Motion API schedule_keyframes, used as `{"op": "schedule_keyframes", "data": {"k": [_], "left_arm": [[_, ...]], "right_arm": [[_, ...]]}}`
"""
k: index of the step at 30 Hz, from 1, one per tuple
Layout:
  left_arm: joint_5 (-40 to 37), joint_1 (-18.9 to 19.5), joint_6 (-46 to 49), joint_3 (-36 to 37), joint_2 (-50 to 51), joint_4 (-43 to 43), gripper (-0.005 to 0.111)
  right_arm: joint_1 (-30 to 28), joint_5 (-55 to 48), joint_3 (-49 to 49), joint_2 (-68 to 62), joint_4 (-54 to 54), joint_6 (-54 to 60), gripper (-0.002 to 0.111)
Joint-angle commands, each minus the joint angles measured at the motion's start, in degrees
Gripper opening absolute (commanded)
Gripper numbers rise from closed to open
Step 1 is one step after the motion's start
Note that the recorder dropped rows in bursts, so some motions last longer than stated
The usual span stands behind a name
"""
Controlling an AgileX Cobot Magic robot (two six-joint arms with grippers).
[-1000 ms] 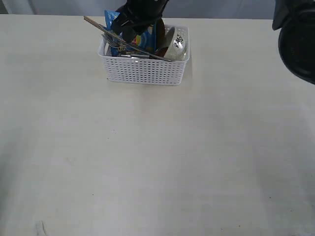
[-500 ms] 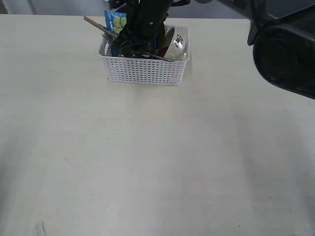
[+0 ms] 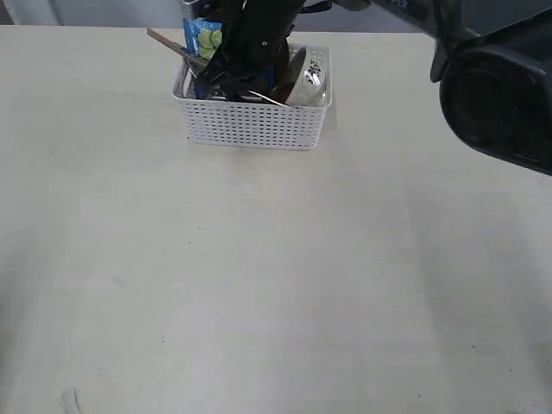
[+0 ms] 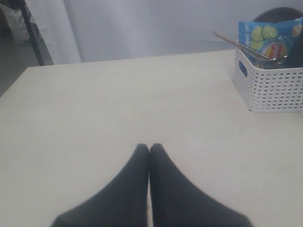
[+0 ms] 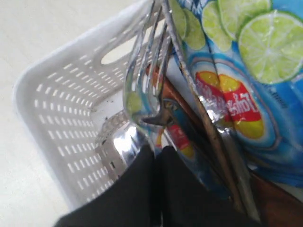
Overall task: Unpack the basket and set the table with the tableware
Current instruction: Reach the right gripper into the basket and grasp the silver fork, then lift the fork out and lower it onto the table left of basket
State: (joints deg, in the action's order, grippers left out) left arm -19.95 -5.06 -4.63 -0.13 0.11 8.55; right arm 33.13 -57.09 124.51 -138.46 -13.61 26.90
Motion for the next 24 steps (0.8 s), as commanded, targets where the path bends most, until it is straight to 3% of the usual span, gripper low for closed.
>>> {"op": "schedule_keyframes", "data": {"k": [1, 17, 24], "left_arm": [[0.03, -0.29, -0.13, 0.13, -0.11, -0.21, 0.000], [0.03, -0.29, -0.13, 0.13, -0.11, -0.12, 0.000], [0.03, -0.29, -0.13, 0.13, -0.11, 0.06, 0.000]], "right_arm": [[-0.32, -1.68, 0.16, 2.76, 0.18, 0.10, 0.000], [-0.32, -12.63, 0.06, 11.14, -3.26, -2.46, 0.000], [1.48, -12.88, -0.05, 13.13, -9.20, -13.20, 0.000]]}}
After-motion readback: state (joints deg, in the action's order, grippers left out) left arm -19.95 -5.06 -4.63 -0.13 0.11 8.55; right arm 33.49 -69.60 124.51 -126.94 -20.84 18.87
